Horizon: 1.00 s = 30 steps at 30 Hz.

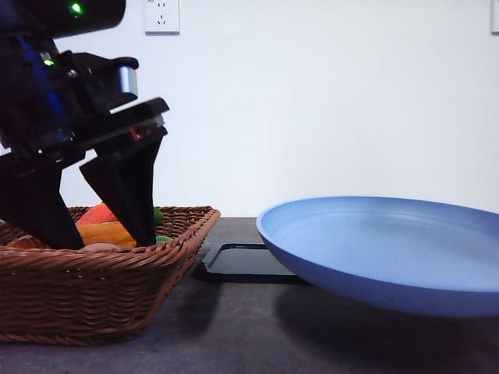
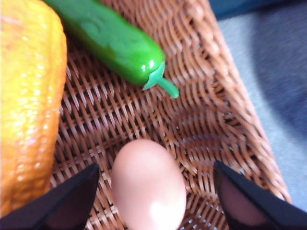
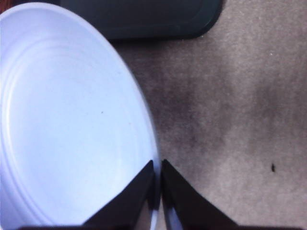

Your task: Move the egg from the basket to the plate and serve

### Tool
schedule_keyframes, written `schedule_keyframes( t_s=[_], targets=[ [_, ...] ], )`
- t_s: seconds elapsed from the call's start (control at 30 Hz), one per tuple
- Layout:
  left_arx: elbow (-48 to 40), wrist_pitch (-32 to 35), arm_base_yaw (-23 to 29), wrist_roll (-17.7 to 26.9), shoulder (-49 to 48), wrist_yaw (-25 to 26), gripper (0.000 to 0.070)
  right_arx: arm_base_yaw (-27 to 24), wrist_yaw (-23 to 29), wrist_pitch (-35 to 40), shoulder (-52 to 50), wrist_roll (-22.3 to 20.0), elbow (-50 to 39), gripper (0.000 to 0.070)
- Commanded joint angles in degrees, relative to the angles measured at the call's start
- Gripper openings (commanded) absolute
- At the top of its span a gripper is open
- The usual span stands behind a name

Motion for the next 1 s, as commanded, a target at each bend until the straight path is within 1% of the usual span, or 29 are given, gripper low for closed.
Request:
schedule_keyframes(
  t_s=[0.0, 0.07, 0.17, 0.23, 0.53, 0.6, 0.73, 0.8, 0.9, 0.97],
  targets=[
    [0.96, 0.19, -0.57, 0.98, 1.12, -0.18, 0.0489, 0.07, -0.44, 0.39, 0.22, -0.31, 0.13, 0.0],
    [0.96, 0.14, -0.57, 0.99, 1.37, -0.18, 0.0479, 0.07, -0.44, 0.42, 0.22, -0.31, 0.13, 0.0],
    [0.96, -0.36, -0.57, 1.06, 1.69, -0.15, 0.0422, 0.07, -0.41, 0.52, 0.22, -0.31, 0.13, 0.0],
    [0.96, -0.61, -0.57, 1.19, 1.86, -0.1, 0.0397, 0.07, -0.41, 0.6, 0.22, -0.31, 0.13, 0.0],
    [0.96, -1.61, -0.57, 1.22, 2.72, 0.02, 0.039, 0.07, -0.41, 0.74, 0.22, -0.49, 0.13, 0.0],
    [0.96, -2.02, -0.57, 1.39, 2.8, 0.02, 0.0377, 0.07, -0.41, 0.85, 0.22, -0.5, 0.13, 0.0],
    [0.96, -2.19, -0.57, 1.42, 2.81, 0.02, 0.0265, 0.07, -0.4, 0.87, 0.22, -0.5, 0.13, 0.0],
    [0.96, -2.21, -0.57, 1.42, 2.81, 0.02, 0.0227, 0.07, -0.41, 0.87, 0.22, -0.5, 0.13, 0.0],
    [0.96, -2.19, -0.57, 1.49, 2.81, 0.02, 0.0203, 0.07, -0.41, 0.87, 0.22, -0.52, 0.13, 0.0],
    [1.02, -2.25, -0.57, 1.84, 2.81, 0.04, 0.0201, 0.07, -0.41, 0.87, 0.22, -0.52, 0.13, 0.0]
  ],
)
